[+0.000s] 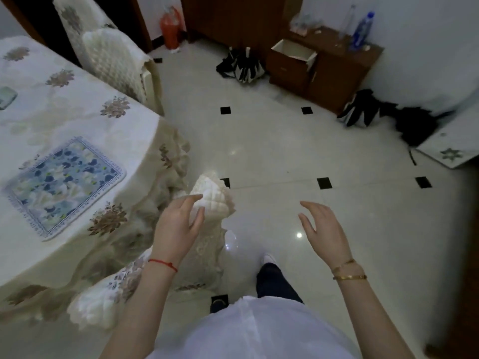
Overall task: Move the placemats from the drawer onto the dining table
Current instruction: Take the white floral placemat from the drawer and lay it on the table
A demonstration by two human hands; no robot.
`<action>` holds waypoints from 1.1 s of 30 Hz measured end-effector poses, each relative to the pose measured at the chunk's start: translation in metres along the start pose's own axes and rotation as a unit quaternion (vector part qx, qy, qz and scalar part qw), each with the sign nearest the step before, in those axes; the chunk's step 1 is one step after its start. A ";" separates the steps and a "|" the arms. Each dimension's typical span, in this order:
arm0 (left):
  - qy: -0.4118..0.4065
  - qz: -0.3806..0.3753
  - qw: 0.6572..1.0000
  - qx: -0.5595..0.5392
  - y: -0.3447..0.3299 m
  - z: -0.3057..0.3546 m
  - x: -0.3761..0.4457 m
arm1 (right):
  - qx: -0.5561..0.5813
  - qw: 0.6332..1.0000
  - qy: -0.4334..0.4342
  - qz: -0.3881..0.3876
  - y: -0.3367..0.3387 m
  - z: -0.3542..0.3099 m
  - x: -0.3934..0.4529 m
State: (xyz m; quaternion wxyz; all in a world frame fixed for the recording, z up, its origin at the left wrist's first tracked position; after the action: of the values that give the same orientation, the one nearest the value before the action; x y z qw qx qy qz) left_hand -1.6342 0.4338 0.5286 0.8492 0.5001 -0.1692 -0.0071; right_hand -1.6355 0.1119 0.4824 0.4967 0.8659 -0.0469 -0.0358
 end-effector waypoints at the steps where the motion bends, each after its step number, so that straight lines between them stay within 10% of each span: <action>1: -0.006 -0.006 1.000 -0.010 -0.011 0.008 0.011 | 0.002 1.000 -0.013 0.001 0.005 0.013 0.003; 16: -0.013 -0.059 0.997 -0.049 -0.166 0.136 0.206 | 0.002 0.996 -0.079 0.032 0.115 0.172 0.174; 33: 0.012 -0.043 0.999 -0.019 -0.245 0.026 0.587 | 0.010 0.998 -0.053 0.012 0.100 0.153 0.593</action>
State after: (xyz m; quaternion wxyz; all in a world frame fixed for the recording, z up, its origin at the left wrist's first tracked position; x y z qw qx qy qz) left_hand -1.0498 0.1829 0.4958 0.8597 0.4904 -0.1371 -0.0403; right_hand -1.0678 -0.1389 0.4829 0.4852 0.8670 -0.0842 -0.0754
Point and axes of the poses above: each hand's wrist, its own x-axis towards the middle knuckle, its own y-axis out of the back of the hand, z = x × y, the point moved 8 cm from there along x, towards the middle knuckle, and after that the axes turned 10 degrees about -y, right-handed, at the moved point
